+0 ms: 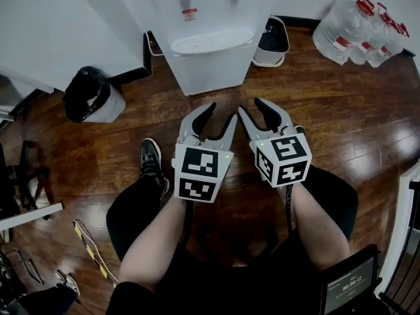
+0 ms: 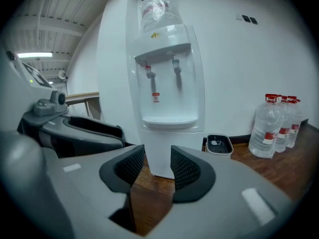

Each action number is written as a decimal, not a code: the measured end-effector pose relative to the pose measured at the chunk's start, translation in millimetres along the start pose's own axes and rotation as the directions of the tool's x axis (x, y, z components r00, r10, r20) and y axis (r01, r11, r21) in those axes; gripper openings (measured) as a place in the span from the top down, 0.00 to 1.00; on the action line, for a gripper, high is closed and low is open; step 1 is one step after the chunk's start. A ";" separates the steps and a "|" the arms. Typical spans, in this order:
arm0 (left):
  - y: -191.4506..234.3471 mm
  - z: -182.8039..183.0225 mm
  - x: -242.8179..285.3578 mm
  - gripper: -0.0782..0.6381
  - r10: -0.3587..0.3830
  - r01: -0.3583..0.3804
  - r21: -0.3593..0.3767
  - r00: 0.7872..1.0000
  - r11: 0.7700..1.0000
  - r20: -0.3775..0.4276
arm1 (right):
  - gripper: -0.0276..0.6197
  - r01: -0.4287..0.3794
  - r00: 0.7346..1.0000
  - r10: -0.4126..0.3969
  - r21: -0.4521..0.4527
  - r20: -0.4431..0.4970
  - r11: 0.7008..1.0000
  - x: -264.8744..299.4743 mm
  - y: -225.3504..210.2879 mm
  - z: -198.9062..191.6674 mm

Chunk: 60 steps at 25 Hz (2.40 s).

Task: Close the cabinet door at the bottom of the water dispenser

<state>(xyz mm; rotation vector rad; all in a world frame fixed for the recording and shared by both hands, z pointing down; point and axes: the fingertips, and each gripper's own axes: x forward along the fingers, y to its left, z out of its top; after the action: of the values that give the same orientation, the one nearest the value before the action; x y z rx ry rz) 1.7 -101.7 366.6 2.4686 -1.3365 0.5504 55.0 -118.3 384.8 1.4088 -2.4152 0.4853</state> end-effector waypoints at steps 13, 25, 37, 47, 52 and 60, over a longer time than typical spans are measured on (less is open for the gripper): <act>-56.2 -29.9 -89.1 0.62 0.021 -0.024 0.031 0.996 0.999 0.087 | 0.73 0.021 0.995 -0.019 -0.014 0.096 1.000 -96.0 38.4 -17.6; -95.1 -58.3 -131.6 0.62 0.037 -0.040 0.023 0.990 0.999 0.136 | 0.75 -0.017 0.994 0.021 -0.039 0.108 0.999 -153.4 77.0 -55.5; -102.9 -42.3 -154.0 0.62 0.047 -0.050 0.007 0.974 0.999 0.221 | 0.80 -0.040 0.980 0.047 -0.042 0.195 0.998 -173.6 80.3 -40.6; -112.1 -30.5 -159.9 0.62 0.043 -0.063 0.064 0.961 0.996 0.275 | 0.90 -0.048 0.959 0.072 -0.093 0.273 0.995 -184.4 91.1 -22.9; -113.3 -23.9 -161.1 0.62 0.051 -0.074 0.066 0.955 0.995 0.294 | 0.90 -0.067 0.956 0.096 -0.114 0.278 0.991 -187.0 95.2 -23.5; -108.8 -20.8 -160.4 0.63 0.067 -0.080 0.029 0.951 0.996 0.303 | 0.91 -0.088 0.950 0.132 -0.162 0.284 0.983 -187.8 104.7 -21.2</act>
<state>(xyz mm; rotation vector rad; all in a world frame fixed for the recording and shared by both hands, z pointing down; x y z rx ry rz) 9.3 83.2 305.2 2.6252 -1.5479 0.2221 53.8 84.6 310.6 1.3705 -2.7107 0.1208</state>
